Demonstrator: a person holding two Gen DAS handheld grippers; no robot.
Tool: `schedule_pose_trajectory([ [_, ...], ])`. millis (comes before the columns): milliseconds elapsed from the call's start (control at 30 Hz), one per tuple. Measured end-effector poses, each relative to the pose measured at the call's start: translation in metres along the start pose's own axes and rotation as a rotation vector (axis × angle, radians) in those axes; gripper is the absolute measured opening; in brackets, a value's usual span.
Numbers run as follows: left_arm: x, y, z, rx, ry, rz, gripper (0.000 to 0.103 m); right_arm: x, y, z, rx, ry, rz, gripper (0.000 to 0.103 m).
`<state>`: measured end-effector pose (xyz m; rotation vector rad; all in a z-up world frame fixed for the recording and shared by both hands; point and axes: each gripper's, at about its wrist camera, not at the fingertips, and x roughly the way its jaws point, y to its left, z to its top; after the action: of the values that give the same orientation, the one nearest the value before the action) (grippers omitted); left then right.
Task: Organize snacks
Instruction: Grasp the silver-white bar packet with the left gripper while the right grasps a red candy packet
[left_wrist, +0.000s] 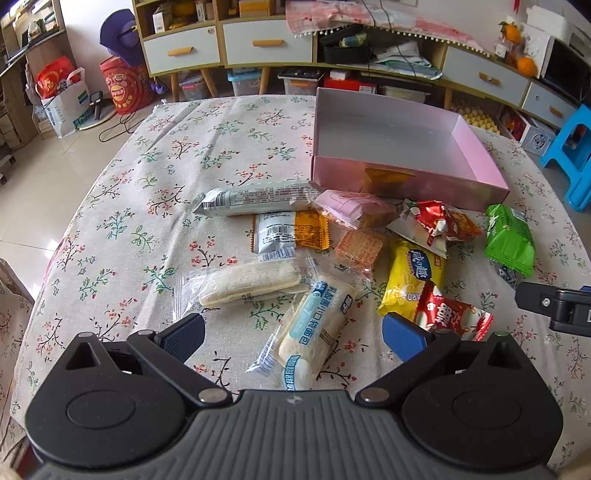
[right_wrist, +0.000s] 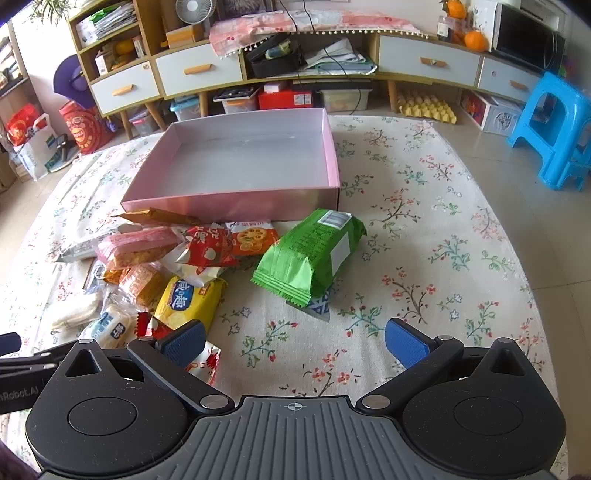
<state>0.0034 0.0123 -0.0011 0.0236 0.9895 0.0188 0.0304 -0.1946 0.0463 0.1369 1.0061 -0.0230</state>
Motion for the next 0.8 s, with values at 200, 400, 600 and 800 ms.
schedule_pose_trajectory([
  [200, -0.002, 0.01, 0.005, -0.022, -0.058, 0.014, 0.103, -0.003, -0.003, 0.002, 0.017, 0.011, 0.026, 0.103],
  [400, -0.016, 0.02, 0.024, -0.006, -0.141, -0.013, 0.103, -0.013, -0.005, 0.022, 0.06, 0.02, 0.122, 0.103],
  [600, 0.0, 0.03, 0.054, 0.019, -0.08, -0.059, 0.101, -0.006, -0.003, 0.049, 0.054, 0.011, 0.21, 0.103],
  [800, 0.034, 0.048, 0.065, -0.009, -0.032, -0.074, 0.088, 0.013, -0.007, 0.06, 0.085, 0.024, 0.325, 0.103],
])
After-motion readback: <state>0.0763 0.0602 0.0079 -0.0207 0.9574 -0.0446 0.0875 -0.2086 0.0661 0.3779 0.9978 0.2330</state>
